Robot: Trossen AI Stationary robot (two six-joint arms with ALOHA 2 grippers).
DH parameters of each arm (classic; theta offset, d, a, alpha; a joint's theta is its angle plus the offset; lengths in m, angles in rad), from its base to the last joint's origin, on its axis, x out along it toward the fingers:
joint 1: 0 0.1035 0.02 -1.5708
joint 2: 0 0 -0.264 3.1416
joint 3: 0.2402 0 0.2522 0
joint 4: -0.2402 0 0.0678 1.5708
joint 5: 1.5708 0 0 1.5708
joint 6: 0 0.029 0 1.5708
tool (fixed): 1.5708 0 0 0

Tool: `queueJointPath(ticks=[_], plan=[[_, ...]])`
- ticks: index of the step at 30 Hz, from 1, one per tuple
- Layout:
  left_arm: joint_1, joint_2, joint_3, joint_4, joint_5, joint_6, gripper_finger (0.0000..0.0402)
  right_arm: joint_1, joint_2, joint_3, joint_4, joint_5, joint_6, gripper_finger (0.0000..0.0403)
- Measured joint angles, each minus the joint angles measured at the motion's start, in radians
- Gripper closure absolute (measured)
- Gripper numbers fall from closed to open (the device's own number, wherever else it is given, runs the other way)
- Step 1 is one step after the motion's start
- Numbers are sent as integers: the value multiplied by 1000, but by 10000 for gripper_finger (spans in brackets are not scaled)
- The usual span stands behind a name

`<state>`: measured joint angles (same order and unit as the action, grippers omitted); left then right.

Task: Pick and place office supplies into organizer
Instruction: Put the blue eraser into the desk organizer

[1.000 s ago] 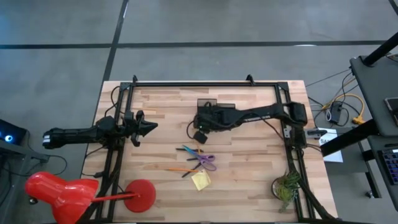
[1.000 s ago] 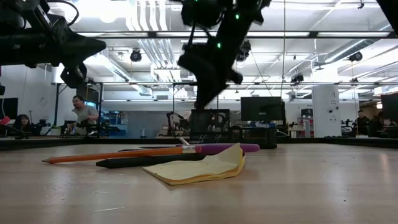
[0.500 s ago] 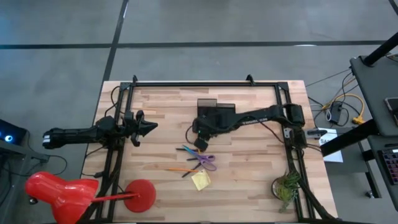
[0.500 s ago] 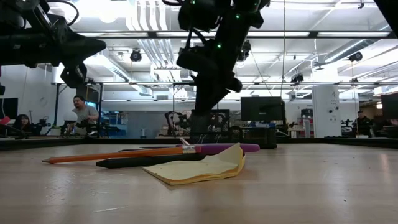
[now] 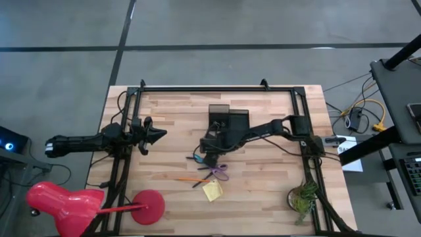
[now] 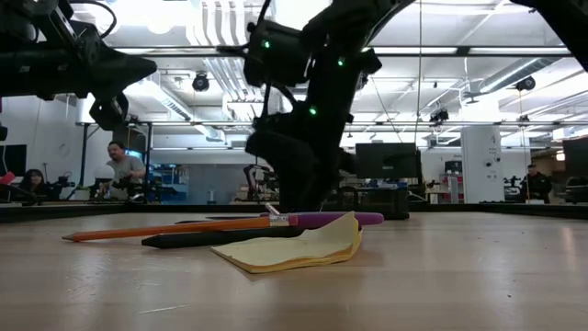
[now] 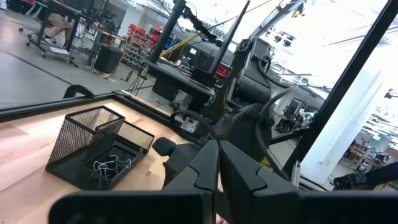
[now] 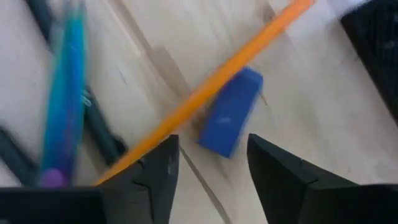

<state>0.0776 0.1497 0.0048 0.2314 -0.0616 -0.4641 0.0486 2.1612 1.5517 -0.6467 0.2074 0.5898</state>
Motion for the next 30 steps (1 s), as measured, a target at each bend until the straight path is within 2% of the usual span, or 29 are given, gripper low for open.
queueJointPath(ticks=[5, 7, 12, 18, 21, 25, 30], plan=[[0, 0, 0, -1, 0, 0, 402, 1, 9, 6, 22, 27, 4, 208], [0, 1, 0, 1, 0, 0, 402, -1, 10, 5, 28, 60, 9, 207], [0, -1, 0, -1, 0, 0, 402, -21, 14, -2, 34, 62, 10, 213], [0, 0, 0, -2, 0, 0, 402, -50, 38, 0, 58, -36, 27, 224], [0, 0, 0, -2, 0, 0, 402, -53, 41, 0, 60, -37, 67, 230], [0, 0, 0, -2, 0, 0, 402, -55, 42, 1, 60, -37, 89, 244], [0, 0, 0, -2, 0, 0, 402, -54, 44, 0, 52, -19, 84, 285]])
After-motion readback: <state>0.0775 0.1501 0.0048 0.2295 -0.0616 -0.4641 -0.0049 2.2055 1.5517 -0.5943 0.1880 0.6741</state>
